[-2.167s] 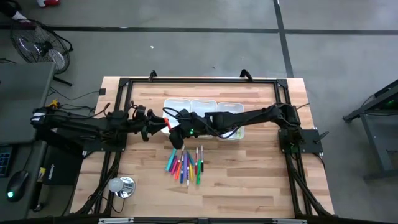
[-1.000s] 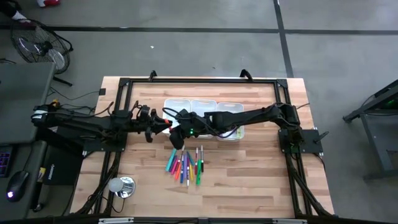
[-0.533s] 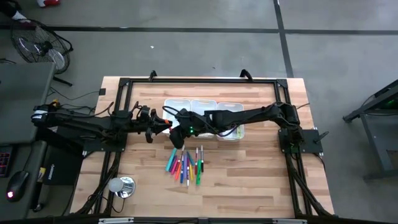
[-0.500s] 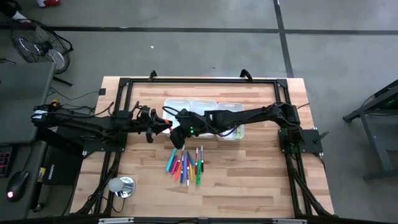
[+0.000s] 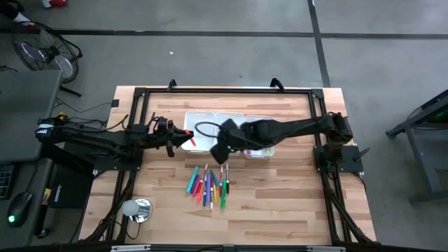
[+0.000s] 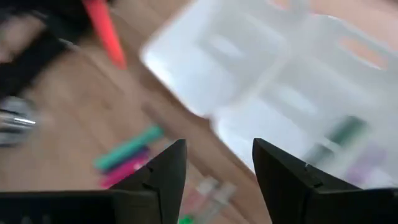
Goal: Pick & Place Markers
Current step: Put the right orange pen into the left white bin
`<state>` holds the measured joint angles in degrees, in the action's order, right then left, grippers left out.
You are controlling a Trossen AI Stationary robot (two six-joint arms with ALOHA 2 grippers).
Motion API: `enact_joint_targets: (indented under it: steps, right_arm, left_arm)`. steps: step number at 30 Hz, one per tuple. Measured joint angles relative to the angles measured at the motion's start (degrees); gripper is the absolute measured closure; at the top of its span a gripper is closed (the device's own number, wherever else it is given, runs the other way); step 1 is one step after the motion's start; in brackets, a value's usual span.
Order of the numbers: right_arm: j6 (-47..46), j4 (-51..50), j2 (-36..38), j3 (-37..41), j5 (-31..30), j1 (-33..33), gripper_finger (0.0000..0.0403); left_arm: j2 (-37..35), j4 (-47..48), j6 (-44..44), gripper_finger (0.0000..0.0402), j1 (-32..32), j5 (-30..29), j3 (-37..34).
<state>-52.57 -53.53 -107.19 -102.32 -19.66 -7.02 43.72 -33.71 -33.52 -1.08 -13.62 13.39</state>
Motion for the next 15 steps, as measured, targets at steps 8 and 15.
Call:
enact_joint_targets:
  steps: [8, 15]
  right_arm:
    - [-6.69, -11.16, 0.92, 0.01, -5.52, -5.86, 0.0245]
    - [-13.93, -15.15, 0.8, 3.81, -6.96, -9.36, 0.0248]
  left_arm:
    - [0.0, 8.98, -5.27, 0.0351, 0.02, -5.44, 1.64]
    - [2.99, 42.32, -5.75, 0.0351, 0.01, -10.49, 18.07]
